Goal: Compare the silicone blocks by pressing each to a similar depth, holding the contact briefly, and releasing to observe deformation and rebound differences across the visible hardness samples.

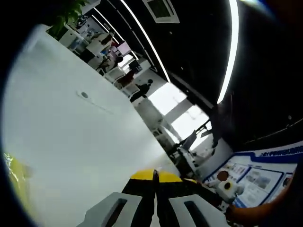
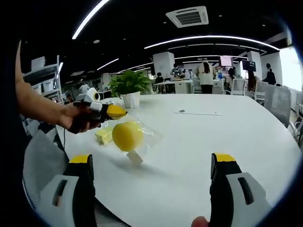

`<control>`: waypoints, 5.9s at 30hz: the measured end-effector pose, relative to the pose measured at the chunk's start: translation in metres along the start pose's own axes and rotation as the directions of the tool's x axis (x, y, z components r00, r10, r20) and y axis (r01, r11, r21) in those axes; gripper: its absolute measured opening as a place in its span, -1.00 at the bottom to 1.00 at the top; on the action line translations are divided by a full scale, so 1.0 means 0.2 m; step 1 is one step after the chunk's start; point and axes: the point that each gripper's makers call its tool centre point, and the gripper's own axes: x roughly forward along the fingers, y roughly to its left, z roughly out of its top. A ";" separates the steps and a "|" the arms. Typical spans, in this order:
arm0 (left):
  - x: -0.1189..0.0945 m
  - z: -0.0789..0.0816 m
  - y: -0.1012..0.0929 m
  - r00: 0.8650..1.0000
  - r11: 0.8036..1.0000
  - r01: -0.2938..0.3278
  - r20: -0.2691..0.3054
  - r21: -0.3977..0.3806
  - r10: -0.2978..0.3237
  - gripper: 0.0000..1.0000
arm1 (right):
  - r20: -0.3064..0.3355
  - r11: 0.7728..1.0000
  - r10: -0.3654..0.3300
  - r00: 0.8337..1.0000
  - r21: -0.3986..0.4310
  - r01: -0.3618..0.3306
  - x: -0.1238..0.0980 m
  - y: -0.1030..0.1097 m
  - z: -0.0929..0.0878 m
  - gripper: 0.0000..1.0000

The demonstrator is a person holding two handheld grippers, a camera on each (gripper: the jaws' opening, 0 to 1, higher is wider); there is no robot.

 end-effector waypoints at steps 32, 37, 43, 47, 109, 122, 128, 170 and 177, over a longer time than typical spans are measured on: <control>0.03 -0.01 0.59 0.942 0.942 -0.332 -0.031 0.055 0.334 -1.00 | -0.021 0.999 -0.017 1.000 0.030 0.018 -0.03 0.01 -0.05 0.93; 0.04 -0.02 0.65 0.932 0.933 -0.355 -0.056 0.064 0.359 -1.00 | -0.022 0.999 -0.026 0.999 0.035 0.027 -0.04 0.01 -0.05 0.93; 0.03 -0.05 0.73 0.896 0.898 -0.429 -0.082 0.096 0.437 -0.99 | -0.013 0.999 -0.021 1.000 0.042 0.022 -0.01 0.03 -0.05 0.93; 0.03 -0.05 0.75 0.892 0.895 -0.446 -0.094 -0.020 0.442 -0.98 | -0.030 0.999 -0.014 0.999 0.041 0.015 0.00 0.05 -0.07 0.93; -0.81 0.60 0.18 0.958 0.784 -0.254 0.037 0.566 0.284 1.00 | -0.057 0.999 -0.032 0.998 -0.009 0.031 0.22 -0.15 0.23 0.93; -1.22 0.62 0.15 0.904 0.693 -0.423 0.225 0.584 0.363 1.00 | -0.122 0.998 0.025 0.992 -0.047 -0.031 0.24 -0.16 0.29 0.93; -1.42 0.46 0.25 0.872 0.657 -0.477 0.219 0.584 0.438 1.00 | -0.145 0.992 0.038 0.989 -0.114 -0.055 0.20 -0.11 0.26 0.93; -1.52 0.24 0.32 0.865 0.699 -0.494 0.213 0.517 0.454 1.00 | -0.149 0.999 -0.046 0.988 -0.020 0.043 0.07 0.12 -0.08 0.93; -1.52 0.23 0.33 0.850 0.697 -0.520 0.224 0.494 0.476 1.00 | -0.171 0.999 -0.045 0.984 -0.020 0.042 0.08 0.12 -0.12 0.93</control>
